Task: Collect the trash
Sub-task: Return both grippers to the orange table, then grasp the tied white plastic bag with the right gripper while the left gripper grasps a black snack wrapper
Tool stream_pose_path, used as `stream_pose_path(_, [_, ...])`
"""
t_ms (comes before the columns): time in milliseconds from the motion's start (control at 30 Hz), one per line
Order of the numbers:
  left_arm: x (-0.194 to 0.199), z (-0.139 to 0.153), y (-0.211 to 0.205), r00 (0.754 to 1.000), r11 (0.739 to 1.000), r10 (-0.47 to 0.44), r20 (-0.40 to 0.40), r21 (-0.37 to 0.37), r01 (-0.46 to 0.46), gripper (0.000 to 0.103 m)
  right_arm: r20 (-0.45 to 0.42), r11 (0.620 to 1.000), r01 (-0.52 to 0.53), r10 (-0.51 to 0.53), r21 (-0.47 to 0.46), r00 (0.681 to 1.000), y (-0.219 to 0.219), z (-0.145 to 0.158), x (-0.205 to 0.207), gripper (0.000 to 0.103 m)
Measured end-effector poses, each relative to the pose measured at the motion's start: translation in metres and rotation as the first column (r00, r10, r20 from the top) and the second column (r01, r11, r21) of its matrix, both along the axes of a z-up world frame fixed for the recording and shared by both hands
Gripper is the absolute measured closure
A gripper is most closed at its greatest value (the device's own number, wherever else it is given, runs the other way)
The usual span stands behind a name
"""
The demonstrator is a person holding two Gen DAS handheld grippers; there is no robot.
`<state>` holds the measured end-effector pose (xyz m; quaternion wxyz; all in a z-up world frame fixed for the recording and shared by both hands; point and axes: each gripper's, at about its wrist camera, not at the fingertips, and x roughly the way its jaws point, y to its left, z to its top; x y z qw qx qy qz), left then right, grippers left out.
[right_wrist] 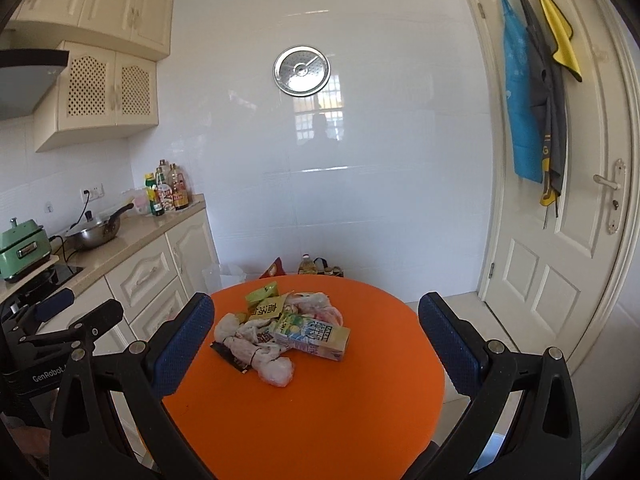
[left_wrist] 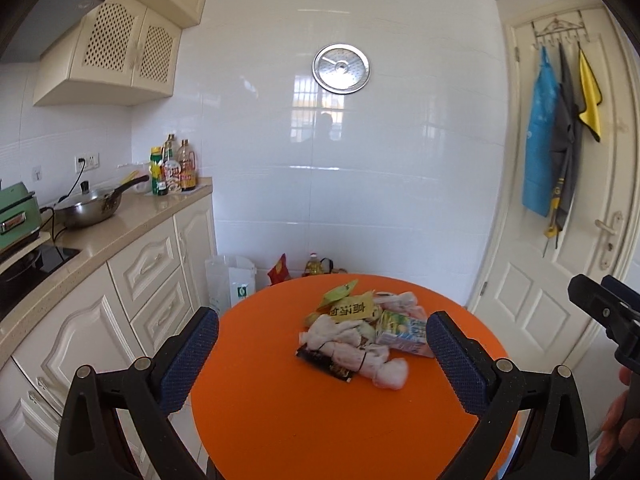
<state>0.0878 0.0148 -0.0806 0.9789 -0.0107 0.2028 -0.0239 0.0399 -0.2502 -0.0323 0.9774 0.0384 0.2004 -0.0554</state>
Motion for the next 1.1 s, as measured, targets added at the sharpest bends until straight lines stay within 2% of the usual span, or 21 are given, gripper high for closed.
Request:
stream_pose_path(167, [0.023,-0.001,-0.01,0.998,1.0,0.019,-0.057,0.003,-0.019,0.001,-0.072,1.0,-0.014,0.012,-0.015,0.997,-0.002,-0.024,0.023,0.0])
stream_pose_path(367, [0.05,-0.019,-0.021,0.987,0.999,0.051,-0.153,0.022,-0.048,0.001,-0.21,0.996,-0.084,0.083,0.005,0.974,0.002,-0.077,0.07,0.0])
stream_pose_path(533, [0.073,-0.039,-0.019,0.965,0.995,0.099,-0.242,0.032,-0.094,0.001,-0.327,0.981,-0.189,0.192,0.041,0.925,0.023,-0.13,0.12,0.001])
stream_pose_path(633, [0.089,-0.04,-0.018,0.953,0.993,0.116,-0.281,0.028,-0.113,0.001,-0.394,0.969,-0.243,0.238,0.038,0.888,0.039,-0.161,0.152,0.004])
stream_pose_path(700, [0.106,-0.035,-0.018,0.946,0.993,0.121,-0.301,0.031,-0.117,0.001,-0.421,0.963,-0.267,0.257,0.036,0.87,0.047,-0.175,0.169,0.005])
stream_pose_path(900, [0.144,-0.045,-0.019,0.929,0.993,0.12,-0.351,0.035,-0.115,0.001,-0.494,0.955,-0.293,0.274,0.04,0.825,0.062,-0.212,0.214,0.01])
stream_pose_path(933, [0.148,-0.048,-0.017,0.926,0.993,0.12,-0.357,0.035,-0.115,0.001,-0.507,0.954,-0.299,0.275,0.036,0.817,0.066,-0.217,0.219,0.015])
stream_pose_path(967, [0.152,-0.049,-0.019,0.923,0.993,0.119,-0.365,0.034,-0.115,0.001,-0.523,0.952,-0.304,0.275,0.031,0.807,0.068,-0.222,0.224,0.028])
stream_pose_path(1033, [0.165,-0.058,-0.016,0.92,0.993,0.118,-0.374,0.032,-0.115,0.001,-0.535,0.95,-0.311,0.264,0.002,0.802,0.071,-0.229,0.228,0.037])
stream_pose_path(1100, [0.171,-0.063,-0.013,0.919,0.993,0.118,-0.375,0.036,-0.113,0.001,-0.525,0.947,-0.321,0.279,0.012,0.804,0.069,-0.228,0.223,0.045])
